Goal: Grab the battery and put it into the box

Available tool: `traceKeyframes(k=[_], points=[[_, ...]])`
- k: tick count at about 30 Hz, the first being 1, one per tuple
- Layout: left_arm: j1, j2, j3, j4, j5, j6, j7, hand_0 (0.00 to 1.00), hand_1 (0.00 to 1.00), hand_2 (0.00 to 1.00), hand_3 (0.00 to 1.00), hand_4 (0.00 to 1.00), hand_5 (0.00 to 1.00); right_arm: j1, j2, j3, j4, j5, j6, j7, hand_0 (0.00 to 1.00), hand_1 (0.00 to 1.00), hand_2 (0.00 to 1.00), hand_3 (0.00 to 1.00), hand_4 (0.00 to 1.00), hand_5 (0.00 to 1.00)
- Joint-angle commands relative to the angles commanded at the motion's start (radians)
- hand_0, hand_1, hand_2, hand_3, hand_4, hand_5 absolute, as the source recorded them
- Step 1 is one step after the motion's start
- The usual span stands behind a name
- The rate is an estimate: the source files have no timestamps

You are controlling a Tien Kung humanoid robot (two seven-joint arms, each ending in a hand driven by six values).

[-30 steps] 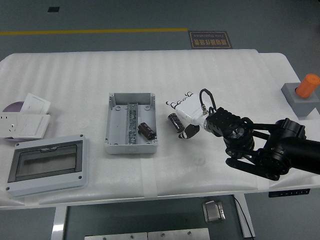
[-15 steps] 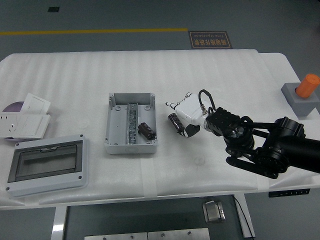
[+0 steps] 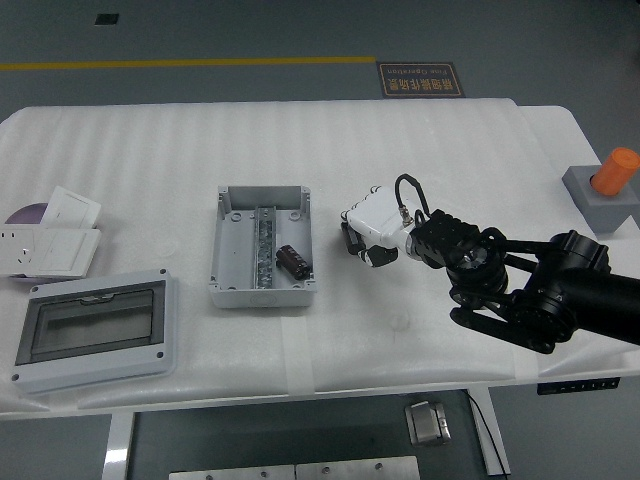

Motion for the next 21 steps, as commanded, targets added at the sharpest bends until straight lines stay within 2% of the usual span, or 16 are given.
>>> traceKeyframes(k=[12,16,17,21], points=[[0.002,-0.001,0.007,0.001,-0.004,-0.001,0.001,0.683,0.698,0.520,0.600,0.525,0.569,0.009,-0.014,-0.024,0.015,0.033,-0.030,-0.011,0.805,0.620,0.628,0.705,0.395,0.289],[0.002,-0.001,0.010,0.002,-0.008,-0.001,0.001,0.683,0.698,0.520,0.600,0.525,0.569,0.014,-0.021,-0.034,0.032,0.047,-0.021,-0.021,0.805,0.620,0.628,0.705,0.395,0.289],[0.002,-0.001,0.011,0.003,-0.008,-0.002,0.001,0.682,0.698,0.520,0.600,0.525,0.570,0.015,-0.023,-0.036,0.035,0.050,-0.018,-0.024,0.807,0.624,0.633,0.737,0.448,0.282],[0.002,-0.001,0.013,0.004,-0.012,-0.002,0.002,0.682,0.698,0.520,0.600,0.525,0.570,0.019,-0.030,-0.044,0.051,0.065,0.000,-0.039,0.807,0.624,0.633,0.737,0.448,0.282]])
